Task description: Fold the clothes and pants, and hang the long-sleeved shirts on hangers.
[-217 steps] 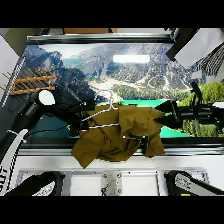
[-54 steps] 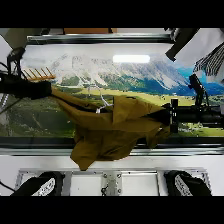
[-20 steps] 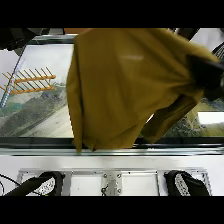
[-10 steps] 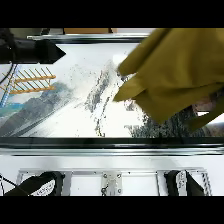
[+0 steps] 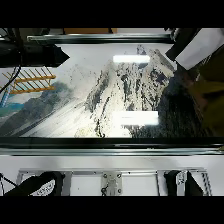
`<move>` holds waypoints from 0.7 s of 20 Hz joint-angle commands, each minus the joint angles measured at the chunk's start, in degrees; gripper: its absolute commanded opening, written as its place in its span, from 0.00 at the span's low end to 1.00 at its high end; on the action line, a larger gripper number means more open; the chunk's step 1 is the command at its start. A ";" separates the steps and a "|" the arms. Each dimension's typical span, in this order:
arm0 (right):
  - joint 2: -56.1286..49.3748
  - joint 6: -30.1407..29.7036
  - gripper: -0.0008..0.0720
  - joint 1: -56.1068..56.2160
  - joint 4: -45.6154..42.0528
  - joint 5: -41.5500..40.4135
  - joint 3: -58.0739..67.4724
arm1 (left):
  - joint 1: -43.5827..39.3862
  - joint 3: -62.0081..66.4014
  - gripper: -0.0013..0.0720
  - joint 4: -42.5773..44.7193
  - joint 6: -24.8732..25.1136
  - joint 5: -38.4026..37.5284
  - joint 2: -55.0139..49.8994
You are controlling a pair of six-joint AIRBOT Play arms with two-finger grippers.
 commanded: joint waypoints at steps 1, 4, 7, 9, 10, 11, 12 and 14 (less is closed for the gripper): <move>-1.33 0.35 0.02 -0.59 -1.90 -11.43 2.80 | 0.37 -0.11 0.03 0.00 0.15 -0.07 0.02; -3.17 -0.20 0.02 -0.61 -1.92 -13.29 4.81 | 0.37 -0.11 0.03 -0.02 0.15 -0.46 0.02; -4.55 -0.33 0.02 -0.63 -1.92 -16.81 4.96 | 0.37 -0.11 0.03 0.00 0.17 -1.18 0.02; -5.53 -1.46 0.02 -0.63 -1.92 -16.76 4.96 | 0.37 -0.11 0.03 -0.04 0.15 -1.99 0.02; -6.19 -2.56 0.02 -0.63 -1.92 -16.74 4.96 | 0.37 -0.11 0.03 -0.02 0.15 -2.56 0.02; -6.86 -3.39 0.02 -0.63 -1.90 -16.76 4.94 | 0.37 -0.11 0.03 -0.02 0.15 -3.30 0.02; -7.48 -3.82 0.02 -0.63 -1.92 -16.79 4.94 | 0.37 -0.11 0.03 -0.02 0.15 -3.91 0.02; -8.46 -3.82 0.03 -0.63 -1.92 -16.79 4.83 | 0.37 -0.11 0.03 -0.02 0.15 -5.18 0.02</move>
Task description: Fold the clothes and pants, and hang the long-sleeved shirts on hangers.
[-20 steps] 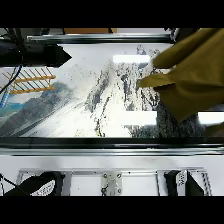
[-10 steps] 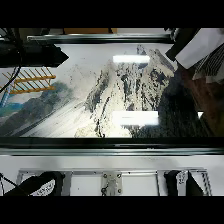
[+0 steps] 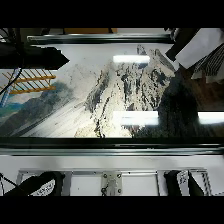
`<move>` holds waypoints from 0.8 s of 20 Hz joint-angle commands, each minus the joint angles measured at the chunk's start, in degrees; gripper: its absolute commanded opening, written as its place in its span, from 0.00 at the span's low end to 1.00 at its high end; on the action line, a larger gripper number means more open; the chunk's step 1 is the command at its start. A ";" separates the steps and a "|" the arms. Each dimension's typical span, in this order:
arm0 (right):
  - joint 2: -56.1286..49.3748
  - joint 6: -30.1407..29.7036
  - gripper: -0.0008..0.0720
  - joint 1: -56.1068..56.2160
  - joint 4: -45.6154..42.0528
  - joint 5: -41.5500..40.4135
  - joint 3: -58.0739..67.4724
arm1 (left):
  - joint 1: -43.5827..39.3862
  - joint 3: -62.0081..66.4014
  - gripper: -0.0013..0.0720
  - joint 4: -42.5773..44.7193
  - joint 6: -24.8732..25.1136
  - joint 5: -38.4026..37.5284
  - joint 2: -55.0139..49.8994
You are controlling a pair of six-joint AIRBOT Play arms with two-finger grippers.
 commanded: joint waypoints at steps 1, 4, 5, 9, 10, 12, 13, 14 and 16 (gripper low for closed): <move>-1.90 -1.14 0.03 -0.02 -0.15 -0.59 -0.04 | 0.07 -0.02 0.03 -0.04 -0.02 -2.71 0.02; -2.71 -1.29 0.03 -0.02 -0.13 -1.03 -0.52 | 0.07 -0.02 0.03 -0.04 -0.04 -4.46 0.02; -2.69 -1.29 0.03 -0.02 -0.13 -1.73 -1.03 | 0.07 -0.02 0.03 -0.04 -0.04 -4.81 0.02; -2.67 -1.29 0.03 -0.02 -0.13 -3.82 -1.86 | 0.07 -0.02 0.03 -0.02 -0.04 -5.05 0.02; -2.64 -1.29 0.03 -0.02 -0.13 -3.80 -1.86 | 0.07 -0.02 0.03 -0.04 -0.04 -5.05 0.02; -2.54 -1.33 0.03 -0.02 -0.13 -3.93 -1.86 | 0.07 -0.02 0.03 -0.02 -0.04 -5.05 0.02; -2.51 -1.33 0.03 -0.02 -0.13 -4.57 -1.86 | 0.07 -0.02 0.03 -0.02 -0.02 -5.05 0.02; -2.38 -1.33 0.03 -0.04 -0.13 -4.87 -1.88 | 0.07 -0.02 0.03 -0.02 -0.02 -5.03 0.02; -2.19 -3.21 0.03 -0.04 -0.11 -4.87 -2.03 | 0.07 -0.02 0.03 -0.02 -0.02 -5.03 0.02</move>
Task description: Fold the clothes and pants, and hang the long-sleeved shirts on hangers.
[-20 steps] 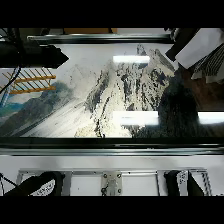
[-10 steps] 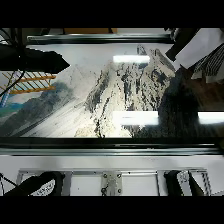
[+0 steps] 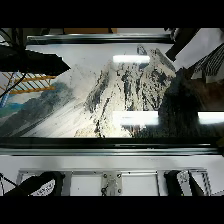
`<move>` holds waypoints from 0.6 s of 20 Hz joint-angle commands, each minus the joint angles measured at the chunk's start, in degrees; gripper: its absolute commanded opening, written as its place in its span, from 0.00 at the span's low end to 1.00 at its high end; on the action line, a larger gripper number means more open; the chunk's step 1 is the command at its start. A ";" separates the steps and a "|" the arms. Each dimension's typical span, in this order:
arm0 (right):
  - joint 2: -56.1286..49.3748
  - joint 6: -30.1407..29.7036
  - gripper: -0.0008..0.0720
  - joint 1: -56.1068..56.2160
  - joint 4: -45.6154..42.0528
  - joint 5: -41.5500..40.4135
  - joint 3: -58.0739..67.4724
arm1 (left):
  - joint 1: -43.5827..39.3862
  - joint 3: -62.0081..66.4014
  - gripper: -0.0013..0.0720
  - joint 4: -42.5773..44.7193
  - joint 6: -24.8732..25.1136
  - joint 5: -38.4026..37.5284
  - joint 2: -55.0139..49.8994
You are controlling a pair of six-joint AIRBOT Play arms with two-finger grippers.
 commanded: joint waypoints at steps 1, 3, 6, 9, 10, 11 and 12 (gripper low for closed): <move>0.20 -1.75 0.03 -0.02 0.00 -0.55 -0.35 | 0.07 -0.02 0.03 0.02 0.02 -0.02 0.02; 0.20 -1.75 0.04 -0.02 1.11 -0.28 -1.01 | 0.07 -0.02 0.03 0.02 0.02 -0.02 0.02; 0.28 -1.77 0.05 -0.02 1.90 2.43 -2.03 | 0.07 -0.02 0.03 0.02 0.02 -0.02 0.02; 0.72 -1.75 0.20 -0.02 1.90 2.93 -2.12 | 0.07 -0.02 0.03 0.02 0.02 -0.04 0.02; 0.94 -1.75 0.49 -0.02 1.90 2.93 -2.12 | 0.07 -0.02 0.03 0.04 0.02 -0.02 0.02; 1.20 -1.75 0.65 -0.02 1.92 2.91 -2.12 | 0.07 -0.02 0.03 0.04 0.02 -0.02 0.02; 1.62 -1.73 0.66 0.00 1.92 2.93 -2.12 | 0.07 -0.02 0.03 0.04 0.02 -0.04 0.02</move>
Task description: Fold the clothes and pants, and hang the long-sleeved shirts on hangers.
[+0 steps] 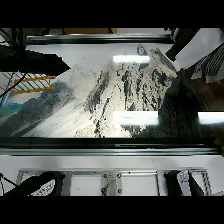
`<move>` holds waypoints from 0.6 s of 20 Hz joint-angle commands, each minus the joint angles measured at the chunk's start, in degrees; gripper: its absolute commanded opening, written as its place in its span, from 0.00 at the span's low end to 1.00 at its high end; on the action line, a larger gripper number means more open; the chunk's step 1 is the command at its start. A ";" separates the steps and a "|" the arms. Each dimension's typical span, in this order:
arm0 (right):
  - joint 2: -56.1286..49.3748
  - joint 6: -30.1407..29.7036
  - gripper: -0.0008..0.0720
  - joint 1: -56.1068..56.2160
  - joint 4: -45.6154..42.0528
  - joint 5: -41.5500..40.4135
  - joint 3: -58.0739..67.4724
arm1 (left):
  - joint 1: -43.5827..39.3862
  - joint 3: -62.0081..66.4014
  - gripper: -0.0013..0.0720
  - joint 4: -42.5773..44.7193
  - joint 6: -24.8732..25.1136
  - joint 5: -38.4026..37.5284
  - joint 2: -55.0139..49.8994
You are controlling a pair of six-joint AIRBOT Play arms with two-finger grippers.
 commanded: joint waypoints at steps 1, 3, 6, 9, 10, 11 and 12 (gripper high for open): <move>1.42 0.07 0.66 0.00 0.26 0.61 -0.09 | 0.07 -0.02 0.03 0.02 0.02 -0.02 0.02; 3.45 0.28 0.66 0.00 0.26 3.30 -0.09 | 0.07 -0.02 0.03 0.02 0.04 0.00 0.02; 7.06 0.28 0.66 0.02 0.28 13.07 -0.09 | 0.07 -0.02 0.03 0.02 0.04 0.00 0.02; 9.18 1.99 0.66 0.15 0.48 33.55 -0.09 | 0.07 -0.02 0.03 0.02 0.04 0.00 0.00; 9.09 4.24 0.66 0.46 1.60 42.75 -0.11 | 0.07 -0.02 0.03 0.02 0.02 0.02 0.02; 8.72 4.74 0.66 1.97 3.26 48.39 -0.52 | 0.07 -0.02 0.03 0.00 0.02 0.00 0.02; 8.31 5.51 0.66 5.27 5.77 51.80 -1.73 | 0.07 -0.02 0.03 0.00 0.02 0.00 0.02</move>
